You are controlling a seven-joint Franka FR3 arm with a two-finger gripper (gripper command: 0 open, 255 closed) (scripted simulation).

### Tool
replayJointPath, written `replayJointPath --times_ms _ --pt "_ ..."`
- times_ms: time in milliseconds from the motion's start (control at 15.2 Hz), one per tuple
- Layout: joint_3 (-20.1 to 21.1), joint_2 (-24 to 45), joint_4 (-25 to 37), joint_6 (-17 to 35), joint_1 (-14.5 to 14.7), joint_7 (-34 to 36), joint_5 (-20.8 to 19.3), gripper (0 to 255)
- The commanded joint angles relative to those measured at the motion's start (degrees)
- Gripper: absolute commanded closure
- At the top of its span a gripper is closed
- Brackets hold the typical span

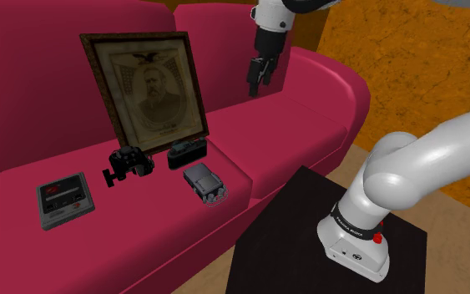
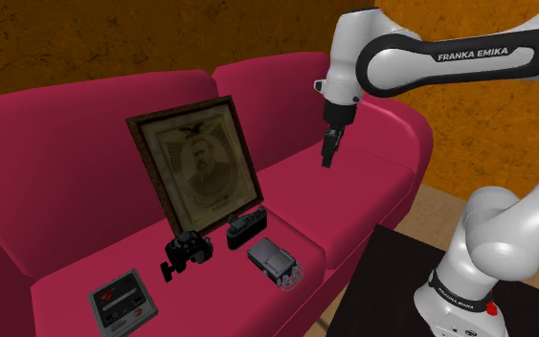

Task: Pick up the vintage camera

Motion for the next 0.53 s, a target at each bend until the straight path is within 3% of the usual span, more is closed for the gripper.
replayJointPath --times_ms 0,462 --pt "0.6 3.5 -0.3 3.7 0.1 0.7 0.1 0" --pt "1.7 17.7 3.4 13.5 -0.2 2.3 -0.4 0"
